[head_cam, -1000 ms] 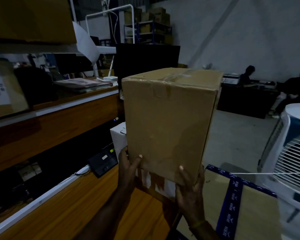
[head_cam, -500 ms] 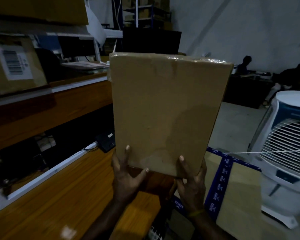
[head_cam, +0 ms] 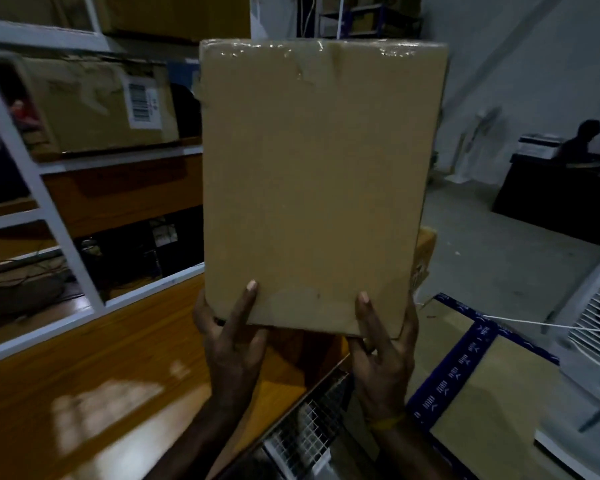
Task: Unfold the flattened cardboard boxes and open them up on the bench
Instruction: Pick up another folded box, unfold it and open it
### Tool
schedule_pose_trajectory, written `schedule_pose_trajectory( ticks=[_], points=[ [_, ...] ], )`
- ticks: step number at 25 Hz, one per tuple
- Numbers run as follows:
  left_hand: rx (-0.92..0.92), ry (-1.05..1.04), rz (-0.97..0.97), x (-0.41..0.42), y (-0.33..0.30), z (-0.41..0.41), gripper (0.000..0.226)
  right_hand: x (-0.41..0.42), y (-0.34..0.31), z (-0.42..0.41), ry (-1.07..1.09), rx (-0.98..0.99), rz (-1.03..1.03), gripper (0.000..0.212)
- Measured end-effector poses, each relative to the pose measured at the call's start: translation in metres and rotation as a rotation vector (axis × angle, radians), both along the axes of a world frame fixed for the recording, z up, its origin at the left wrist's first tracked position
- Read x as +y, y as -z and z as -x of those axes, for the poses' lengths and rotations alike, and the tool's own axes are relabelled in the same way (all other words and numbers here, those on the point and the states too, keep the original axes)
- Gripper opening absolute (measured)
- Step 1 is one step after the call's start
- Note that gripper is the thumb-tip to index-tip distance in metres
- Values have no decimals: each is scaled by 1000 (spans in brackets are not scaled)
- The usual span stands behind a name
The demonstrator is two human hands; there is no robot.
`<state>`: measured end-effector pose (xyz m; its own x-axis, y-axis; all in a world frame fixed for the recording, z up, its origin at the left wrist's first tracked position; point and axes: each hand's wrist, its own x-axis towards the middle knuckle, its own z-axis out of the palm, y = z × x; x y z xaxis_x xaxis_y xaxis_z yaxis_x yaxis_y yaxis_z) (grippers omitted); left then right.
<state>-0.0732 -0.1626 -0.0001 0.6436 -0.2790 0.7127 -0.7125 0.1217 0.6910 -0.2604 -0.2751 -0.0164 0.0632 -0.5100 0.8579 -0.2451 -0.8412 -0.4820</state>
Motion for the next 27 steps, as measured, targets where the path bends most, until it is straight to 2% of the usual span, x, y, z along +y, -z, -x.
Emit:
schedule_pose_trajectory(
  ticks=[1, 4, 7, 9, 12, 18, 22, 24, 27],
  points=[
    [15, -51, -3, 7, 0, 10, 70, 9, -21, -24, -69, -23, 54, 92],
    [107, -117, 68, 39, -7, 43, 63, 24, -16, -15, -192, -1, -115, 67],
    [139, -189, 38, 73, -5, 76, 60, 51, -7, 12, -328, -21, -196, 56],
    [171, -267, -32, 96, 3, 98, 57, 69, 1, 21, -396, 46, -293, 43],
    [220, -364, -67, 127, 2, 127, 55, 87, 3, 31, -482, 69, -318, 35],
    [165, -609, -215, 157, -6, 164, 49, 106, 4, 33, -532, 103, -332, 31],
    [102, -688, -354, 160, -5, 154, 46, 114, 4, 18, -457, 87, -286, 32],
    [63, -717, -394, 162, 1, 145, 52, 115, 8, 10, -452, 94, -277, 40],
    [42, -674, -384, 167, 21, 131, 77, 112, 25, 2, -472, 146, -329, 65]
  ],
)
